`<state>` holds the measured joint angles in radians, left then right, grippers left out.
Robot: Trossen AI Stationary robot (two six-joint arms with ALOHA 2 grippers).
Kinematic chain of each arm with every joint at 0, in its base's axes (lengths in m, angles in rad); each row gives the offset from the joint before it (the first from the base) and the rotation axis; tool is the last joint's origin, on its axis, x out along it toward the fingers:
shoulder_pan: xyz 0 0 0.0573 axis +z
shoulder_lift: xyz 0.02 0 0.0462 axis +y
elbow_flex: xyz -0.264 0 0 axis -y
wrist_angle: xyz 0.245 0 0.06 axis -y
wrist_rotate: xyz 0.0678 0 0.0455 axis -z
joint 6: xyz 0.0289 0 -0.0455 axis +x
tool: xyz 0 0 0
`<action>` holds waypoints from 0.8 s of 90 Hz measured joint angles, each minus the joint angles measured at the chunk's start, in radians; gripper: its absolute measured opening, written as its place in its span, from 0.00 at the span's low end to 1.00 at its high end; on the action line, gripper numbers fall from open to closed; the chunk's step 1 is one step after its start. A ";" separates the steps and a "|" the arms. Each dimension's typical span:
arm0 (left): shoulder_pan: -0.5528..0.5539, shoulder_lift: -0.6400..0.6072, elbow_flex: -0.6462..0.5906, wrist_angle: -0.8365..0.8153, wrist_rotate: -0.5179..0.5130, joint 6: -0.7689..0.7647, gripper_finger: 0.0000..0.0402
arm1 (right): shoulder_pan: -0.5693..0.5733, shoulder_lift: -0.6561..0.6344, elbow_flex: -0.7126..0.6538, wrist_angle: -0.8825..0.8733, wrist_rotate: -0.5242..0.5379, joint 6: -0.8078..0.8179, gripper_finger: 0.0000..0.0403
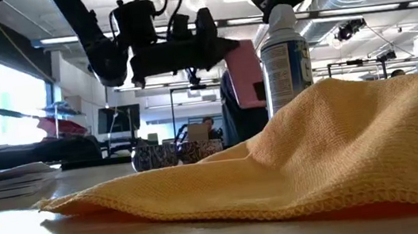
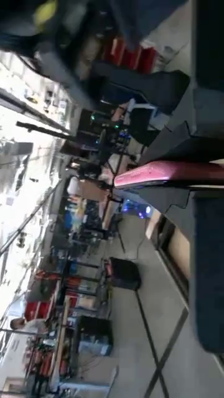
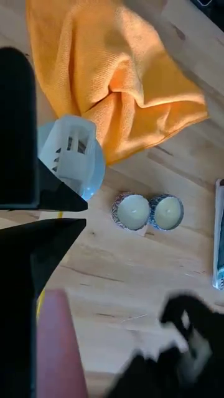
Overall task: Apply microfiber cloth
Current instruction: Spray the cellphone
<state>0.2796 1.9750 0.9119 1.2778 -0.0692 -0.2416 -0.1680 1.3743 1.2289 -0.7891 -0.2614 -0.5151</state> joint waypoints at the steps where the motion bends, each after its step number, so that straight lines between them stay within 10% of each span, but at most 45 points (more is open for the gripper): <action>1: -0.001 0.004 0.000 0.000 -0.003 0.000 0.03 | 0.000 0.000 0.000 0.000 0.000 0.002 0.00; 72: 0.083 0.008 0.013 0.122 0.151 -0.057 0.03 | 0.000 0.000 0.000 0.000 0.000 0.019 0.00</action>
<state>0.3630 1.9834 0.9245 1.3998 0.0822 -0.2989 -0.1680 1.3739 1.2289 -0.7887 -0.2615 -0.4957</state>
